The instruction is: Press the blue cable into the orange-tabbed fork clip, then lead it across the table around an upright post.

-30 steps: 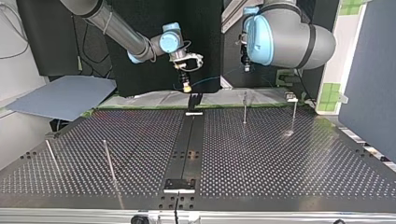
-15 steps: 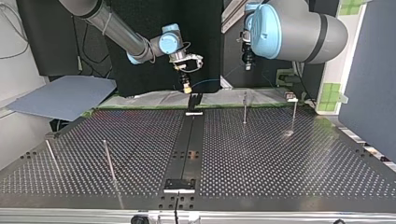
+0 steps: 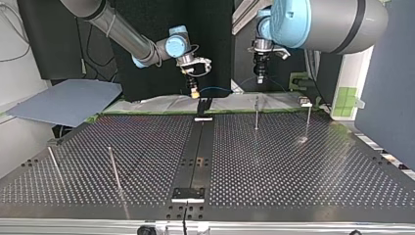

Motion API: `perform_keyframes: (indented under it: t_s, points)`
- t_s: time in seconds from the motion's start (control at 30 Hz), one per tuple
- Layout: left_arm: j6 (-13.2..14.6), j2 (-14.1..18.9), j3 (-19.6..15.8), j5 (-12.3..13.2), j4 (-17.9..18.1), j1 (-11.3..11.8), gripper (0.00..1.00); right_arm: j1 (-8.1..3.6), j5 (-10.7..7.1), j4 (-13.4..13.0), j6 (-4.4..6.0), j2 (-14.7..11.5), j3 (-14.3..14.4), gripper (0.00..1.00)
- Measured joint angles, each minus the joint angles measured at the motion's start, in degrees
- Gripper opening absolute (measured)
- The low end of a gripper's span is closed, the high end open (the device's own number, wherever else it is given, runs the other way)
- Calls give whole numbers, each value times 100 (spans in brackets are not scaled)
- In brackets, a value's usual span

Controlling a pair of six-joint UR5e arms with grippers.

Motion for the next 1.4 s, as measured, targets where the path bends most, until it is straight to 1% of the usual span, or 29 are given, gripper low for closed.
perform_keyframes:
  t_s: [0.17, 0.27, 0.4, 0.63, 0.73, 0.93, 1.13, 1.27, 1.4]
  points:
    - [-8, 126, 24, -9, 31, 8, 0, -4, 0, -6, 2, 80, -2, 0]
    - [-60, 142, 30, -25, 53, 38, 0, -8, 0, -18, 9, 187, -10, 0]
    - [-92, 147, 31, -21, 64, 60, 0, -11, 0, -36, 23, 259, -16, 0]
    - [-105, 149, 125, 172, 27, 65, 0, -44, 0, -53, 54, 281, -64, 0]
    - [-103, 148, 198, 208, -55, 65, 0, -65, 0, -48, 59, 281, -85, 0]
    - [-99, 146, 332, 204, -265, 65, 0, -125, 0, -38, 61, 287, -94, 0]
    - [-105, 145, 485, 154, -394, 83, 0, -192, 0, -55, 64, 301, -97, 0]
    - [-107, 144, 627, 136, -531, 105, 0, -216, 0, -60, 65, 311, -96, 0]
    - [-141, 140, 678, 95, -628, 122, 0, -236, 0, -61, 64, 320, -95, 0]
